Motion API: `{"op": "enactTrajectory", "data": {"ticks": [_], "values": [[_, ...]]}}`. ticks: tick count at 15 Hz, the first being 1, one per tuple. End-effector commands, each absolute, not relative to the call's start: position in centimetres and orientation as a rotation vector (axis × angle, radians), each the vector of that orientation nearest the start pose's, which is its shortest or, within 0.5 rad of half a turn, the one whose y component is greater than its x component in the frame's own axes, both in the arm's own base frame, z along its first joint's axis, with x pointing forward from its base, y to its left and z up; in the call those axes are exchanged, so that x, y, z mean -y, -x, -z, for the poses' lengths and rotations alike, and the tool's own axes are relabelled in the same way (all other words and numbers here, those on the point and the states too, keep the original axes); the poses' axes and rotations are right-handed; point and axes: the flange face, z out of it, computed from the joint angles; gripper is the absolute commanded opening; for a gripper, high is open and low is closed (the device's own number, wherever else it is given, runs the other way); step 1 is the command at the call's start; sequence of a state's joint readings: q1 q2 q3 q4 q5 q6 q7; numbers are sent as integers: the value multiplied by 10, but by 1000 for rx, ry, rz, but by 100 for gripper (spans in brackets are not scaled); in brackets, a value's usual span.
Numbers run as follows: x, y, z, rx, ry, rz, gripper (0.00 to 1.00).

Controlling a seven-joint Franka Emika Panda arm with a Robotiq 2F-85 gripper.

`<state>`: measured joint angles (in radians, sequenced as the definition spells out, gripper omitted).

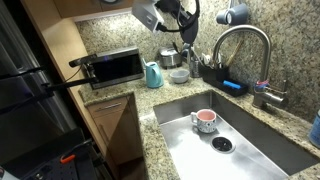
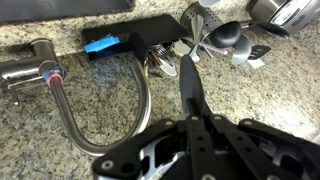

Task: Take the spatula out of the utensil holder and place it on the counter

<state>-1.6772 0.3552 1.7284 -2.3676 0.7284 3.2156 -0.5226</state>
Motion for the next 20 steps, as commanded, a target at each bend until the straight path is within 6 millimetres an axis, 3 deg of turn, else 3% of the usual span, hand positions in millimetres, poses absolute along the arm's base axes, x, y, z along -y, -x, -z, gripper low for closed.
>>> {"op": "enactTrajectory", "data": {"ticks": [1, 7, 15, 20], "values": [[67, -535, -417, -464, 2492, 1008, 1], [50, -547, -414, -449, 2484, 792, 1], [13, -546, -400, -416, 2568, 726, 1], [4, -542, -389, -405, 2619, 696, 1]]}}
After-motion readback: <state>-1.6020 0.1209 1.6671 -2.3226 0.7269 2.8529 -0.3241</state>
